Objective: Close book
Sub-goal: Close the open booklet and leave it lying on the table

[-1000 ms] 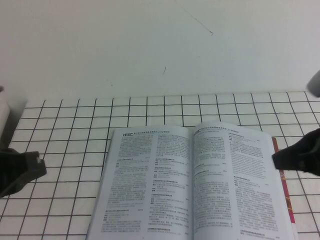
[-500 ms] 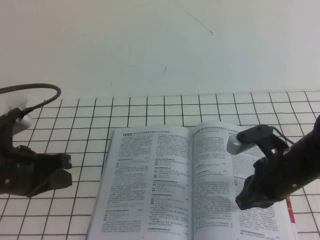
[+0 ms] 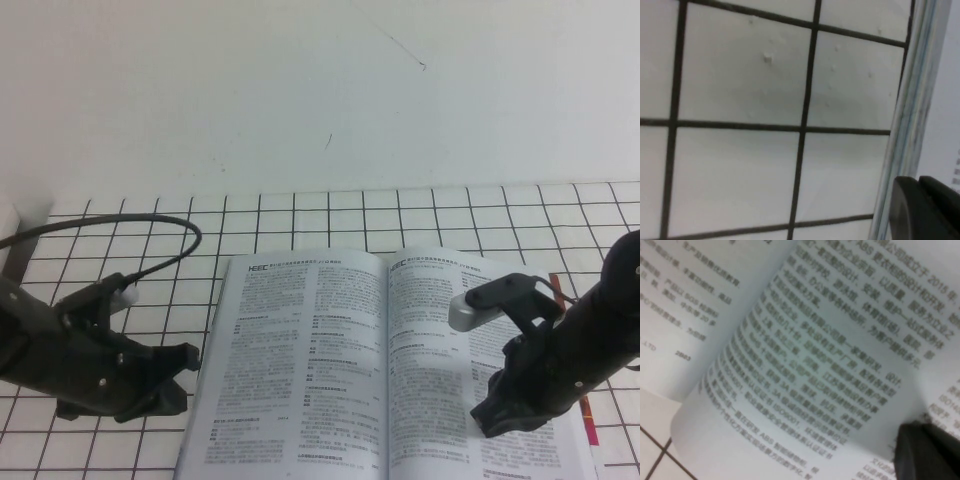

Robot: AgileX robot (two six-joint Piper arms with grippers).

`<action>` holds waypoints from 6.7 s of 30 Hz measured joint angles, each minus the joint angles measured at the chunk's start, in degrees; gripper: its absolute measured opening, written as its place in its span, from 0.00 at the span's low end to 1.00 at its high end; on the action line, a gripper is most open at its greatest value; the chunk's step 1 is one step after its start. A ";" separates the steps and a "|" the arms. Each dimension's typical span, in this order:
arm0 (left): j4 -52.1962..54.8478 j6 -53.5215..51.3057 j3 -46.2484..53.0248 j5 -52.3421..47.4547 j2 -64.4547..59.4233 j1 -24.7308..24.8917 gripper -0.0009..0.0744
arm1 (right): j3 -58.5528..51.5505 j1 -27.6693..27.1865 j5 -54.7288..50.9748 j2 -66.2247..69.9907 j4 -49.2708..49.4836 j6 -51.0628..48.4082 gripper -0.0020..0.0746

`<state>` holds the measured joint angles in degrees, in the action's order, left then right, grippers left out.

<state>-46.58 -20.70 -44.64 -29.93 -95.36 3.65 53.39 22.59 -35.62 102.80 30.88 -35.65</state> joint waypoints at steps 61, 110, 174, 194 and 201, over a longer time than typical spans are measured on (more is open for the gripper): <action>-27.56 -30.68 -2.03 8.69 -4.90 5.47 0.01 | 15.19 -11.14 1.57 10.99 -33.98 28.36 0.02; -29.16 -30.87 -2.24 3.16 -8.50 4.61 0.01 | 20.86 0.60 -1.01 13.74 -11.10 2.26 0.02; -50.73 -50.43 -5.47 -16.61 -2.82 14.08 0.01 | 22.13 -2.80 -3.59 15.85 -7.90 6.13 0.02; -1.75 -8.96 -5.47 0.08 -0.25 2.20 0.01 | 22.13 -2.80 -3.59 15.85 -7.90 6.50 0.02; -2.15 -8.84 -6.14 2.49 -8.84 3.95 0.01 | 22.13 -2.80 -3.36 15.85 -7.67 6.74 0.02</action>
<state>-48.73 -29.55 -50.77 -27.44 -104.20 7.60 75.52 19.79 -38.99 118.64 23.21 -28.91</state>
